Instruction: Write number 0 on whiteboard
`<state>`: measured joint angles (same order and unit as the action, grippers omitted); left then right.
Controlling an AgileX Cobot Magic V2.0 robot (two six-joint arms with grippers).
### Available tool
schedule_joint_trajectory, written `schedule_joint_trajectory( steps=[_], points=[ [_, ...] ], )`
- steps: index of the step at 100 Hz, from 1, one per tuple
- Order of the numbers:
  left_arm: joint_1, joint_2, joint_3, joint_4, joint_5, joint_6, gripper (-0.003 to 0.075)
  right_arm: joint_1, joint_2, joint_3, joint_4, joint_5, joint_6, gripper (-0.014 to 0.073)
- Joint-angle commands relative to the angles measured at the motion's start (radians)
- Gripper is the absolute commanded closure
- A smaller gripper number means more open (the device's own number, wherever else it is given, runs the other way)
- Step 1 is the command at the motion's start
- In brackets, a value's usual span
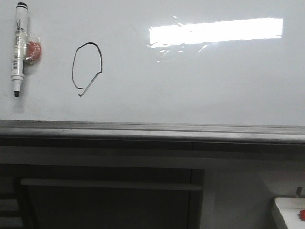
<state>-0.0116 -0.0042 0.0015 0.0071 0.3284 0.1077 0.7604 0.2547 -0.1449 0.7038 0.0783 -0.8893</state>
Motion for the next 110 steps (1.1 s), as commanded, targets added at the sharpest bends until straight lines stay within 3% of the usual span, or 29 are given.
schedule_joint_trajectory(
  steps=[1, 52, 58, 62, 74, 79, 97, 110],
  points=[
    [0.004, -0.024, 0.010, 0.002, -0.065, -0.002, 0.0741, -0.004, 0.005, -0.028, 0.006, -0.065, -0.004, 0.0643],
    [0.004, -0.024, 0.010, 0.002, -0.065, -0.002, 0.0741, -0.004, 0.005, -0.028, 0.003, -0.097, 0.024, 0.0643],
    [0.004, -0.024, 0.010, 0.002, -0.065, -0.002, 0.0741, -0.004, 0.005, -0.028, -0.062, -0.117, 0.142, 0.0643],
    [0.004, -0.024, 0.010, 0.002, -0.065, -0.002, 0.0741, -0.008, 0.005, -0.028, -0.179, -0.125, 0.259, 0.0643],
    [0.004, -0.024, 0.010, 0.002, -0.065, -0.002, 0.0741, -0.039, 0.005, -0.028, -0.623, -0.129, 0.823, 0.0643],
    [0.004, -0.024, 0.010, 0.002, -0.065, -0.002, 0.0741, -0.054, 0.005, -0.028, -0.756, -0.131, 0.966, 0.0643],
    [0.004, -0.024, 0.010, 0.002, -0.065, -0.002, 0.0741, -0.151, 0.005, -0.028, -0.806, -0.128, 1.011, 0.0643],
    [0.004, -0.024, 0.010, 0.002, -0.065, -0.002, 0.0741, -0.280, 0.005, -0.028, -0.806, -0.128, 1.011, 0.0643]
  ],
)
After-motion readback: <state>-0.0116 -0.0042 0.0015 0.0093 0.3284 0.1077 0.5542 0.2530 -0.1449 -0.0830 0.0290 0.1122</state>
